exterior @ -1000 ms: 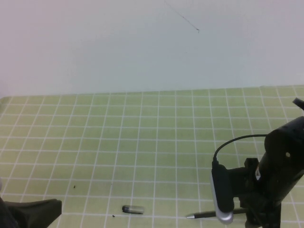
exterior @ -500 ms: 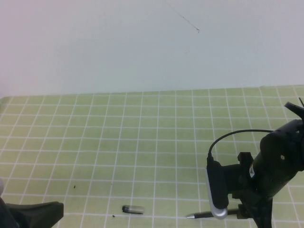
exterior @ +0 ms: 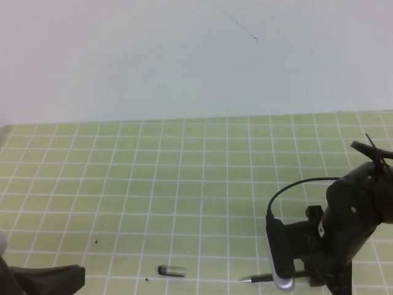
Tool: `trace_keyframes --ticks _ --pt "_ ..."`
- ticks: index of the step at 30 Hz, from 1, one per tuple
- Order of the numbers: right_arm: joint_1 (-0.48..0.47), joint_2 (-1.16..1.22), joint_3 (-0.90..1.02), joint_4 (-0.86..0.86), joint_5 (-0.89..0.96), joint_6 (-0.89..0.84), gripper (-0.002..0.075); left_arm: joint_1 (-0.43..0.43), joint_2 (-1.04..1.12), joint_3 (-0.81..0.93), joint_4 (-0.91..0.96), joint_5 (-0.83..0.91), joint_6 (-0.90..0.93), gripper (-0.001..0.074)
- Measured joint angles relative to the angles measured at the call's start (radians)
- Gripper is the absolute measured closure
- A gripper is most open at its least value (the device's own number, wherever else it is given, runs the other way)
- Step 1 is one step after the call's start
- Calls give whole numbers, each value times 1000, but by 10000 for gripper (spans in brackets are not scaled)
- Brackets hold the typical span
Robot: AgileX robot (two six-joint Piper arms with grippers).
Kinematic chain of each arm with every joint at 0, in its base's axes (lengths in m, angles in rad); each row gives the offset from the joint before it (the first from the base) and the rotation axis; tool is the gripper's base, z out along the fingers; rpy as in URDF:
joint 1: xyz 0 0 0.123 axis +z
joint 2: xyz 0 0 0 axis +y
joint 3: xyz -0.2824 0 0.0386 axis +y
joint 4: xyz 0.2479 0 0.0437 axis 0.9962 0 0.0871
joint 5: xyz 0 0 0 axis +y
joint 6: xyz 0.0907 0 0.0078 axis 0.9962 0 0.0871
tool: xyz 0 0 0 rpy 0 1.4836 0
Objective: Cap the pen
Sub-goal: Put the cap on the pen
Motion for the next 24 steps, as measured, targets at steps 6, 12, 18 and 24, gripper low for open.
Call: trace_keyframes --ticks 6,12,18,24 --pt "0 11 -11 -13 -1 -1 510 0 0 0 0 0 6 735" --pt "0 10 -60 -76 4 -7 606 0 2 0 21 -43 -92 734" --pt "0 10 -137 -44 34 -7 715 0 19 -4 52 6 -105 734" --pt "0 10 -201 -13 109 -8 729 0 19 -72 65 61 -125 734"
